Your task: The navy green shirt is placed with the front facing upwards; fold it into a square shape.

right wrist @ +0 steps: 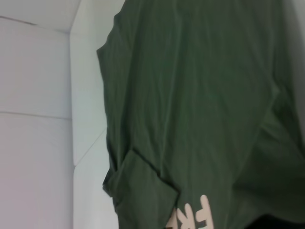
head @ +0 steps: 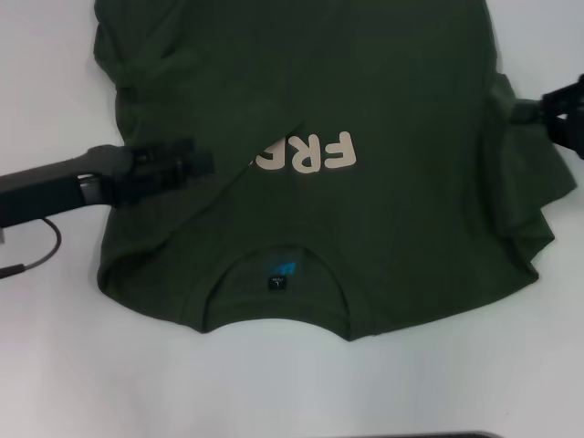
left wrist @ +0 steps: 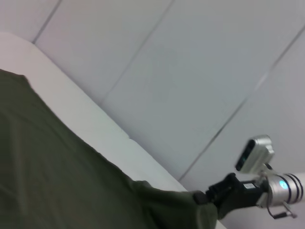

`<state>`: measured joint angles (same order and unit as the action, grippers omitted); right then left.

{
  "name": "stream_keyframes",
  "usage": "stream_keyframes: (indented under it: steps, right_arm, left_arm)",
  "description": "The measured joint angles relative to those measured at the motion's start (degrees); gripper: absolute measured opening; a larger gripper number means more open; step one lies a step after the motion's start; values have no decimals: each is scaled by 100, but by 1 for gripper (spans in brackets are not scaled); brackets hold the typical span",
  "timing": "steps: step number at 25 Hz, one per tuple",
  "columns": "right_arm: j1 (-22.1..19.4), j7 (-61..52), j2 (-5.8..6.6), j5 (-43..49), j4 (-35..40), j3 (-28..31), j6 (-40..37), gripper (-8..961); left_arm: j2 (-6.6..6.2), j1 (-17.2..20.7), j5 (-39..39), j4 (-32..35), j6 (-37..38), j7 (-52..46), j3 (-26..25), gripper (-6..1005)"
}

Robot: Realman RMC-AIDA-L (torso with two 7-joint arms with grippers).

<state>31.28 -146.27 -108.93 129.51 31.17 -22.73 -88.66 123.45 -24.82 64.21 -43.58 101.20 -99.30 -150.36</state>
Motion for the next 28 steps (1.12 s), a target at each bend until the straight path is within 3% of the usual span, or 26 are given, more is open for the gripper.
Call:
stream_keyframes:
  steps: [19, 28]
  right_arm:
    - [176, 28, -313, -63, -120, 2, 432, 55]
    - [296, 91, -385, -32, -305, -323, 774, 65]
  left_arm:
    - [-15, 86, 15, -13, -30, -72, -303, 583]
    - [-15, 111, 21, -7, 13, -73, -450, 582]
